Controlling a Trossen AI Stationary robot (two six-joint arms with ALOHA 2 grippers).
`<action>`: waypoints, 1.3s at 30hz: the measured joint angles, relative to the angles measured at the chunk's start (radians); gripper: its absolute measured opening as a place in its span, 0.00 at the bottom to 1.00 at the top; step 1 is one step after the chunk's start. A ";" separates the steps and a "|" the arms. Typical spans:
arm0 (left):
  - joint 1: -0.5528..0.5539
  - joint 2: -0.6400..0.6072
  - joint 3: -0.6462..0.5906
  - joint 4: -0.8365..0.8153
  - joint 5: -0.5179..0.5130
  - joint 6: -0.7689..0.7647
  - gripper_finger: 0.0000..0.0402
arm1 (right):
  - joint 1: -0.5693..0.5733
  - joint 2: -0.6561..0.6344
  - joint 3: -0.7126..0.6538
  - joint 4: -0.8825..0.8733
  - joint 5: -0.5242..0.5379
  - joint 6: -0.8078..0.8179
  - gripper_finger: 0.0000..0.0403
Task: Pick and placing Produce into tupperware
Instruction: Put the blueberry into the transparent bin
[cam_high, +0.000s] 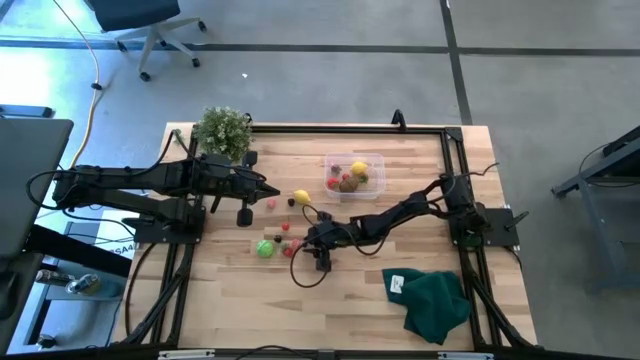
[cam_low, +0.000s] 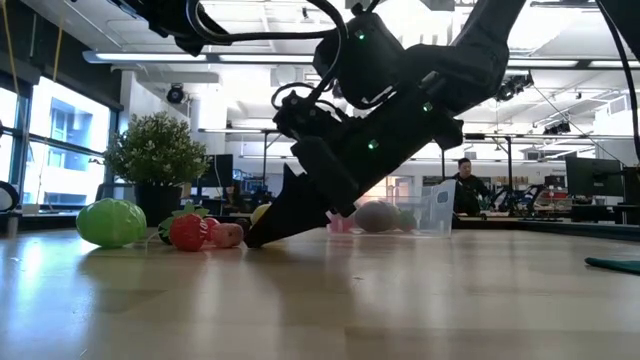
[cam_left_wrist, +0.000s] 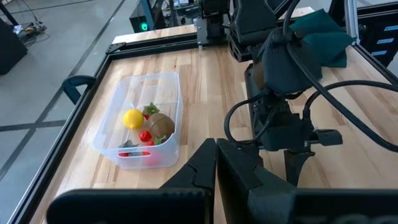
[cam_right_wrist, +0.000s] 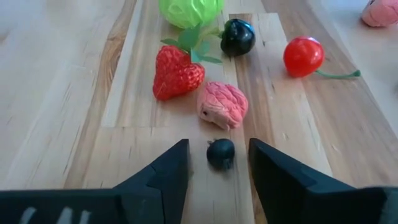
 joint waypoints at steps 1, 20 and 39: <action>0.000 0.000 0.000 0.000 0.000 0.000 0.01 | 0.000 0.003 0.000 0.004 -0.006 0.005 0.37; 0.000 0.000 0.000 0.000 0.000 0.000 0.01 | 0.000 0.014 0.002 0.013 0.004 0.026 0.32; 0.000 0.000 0.000 0.000 0.000 0.000 0.01 | 0.000 0.014 0.002 0.008 0.013 0.049 0.18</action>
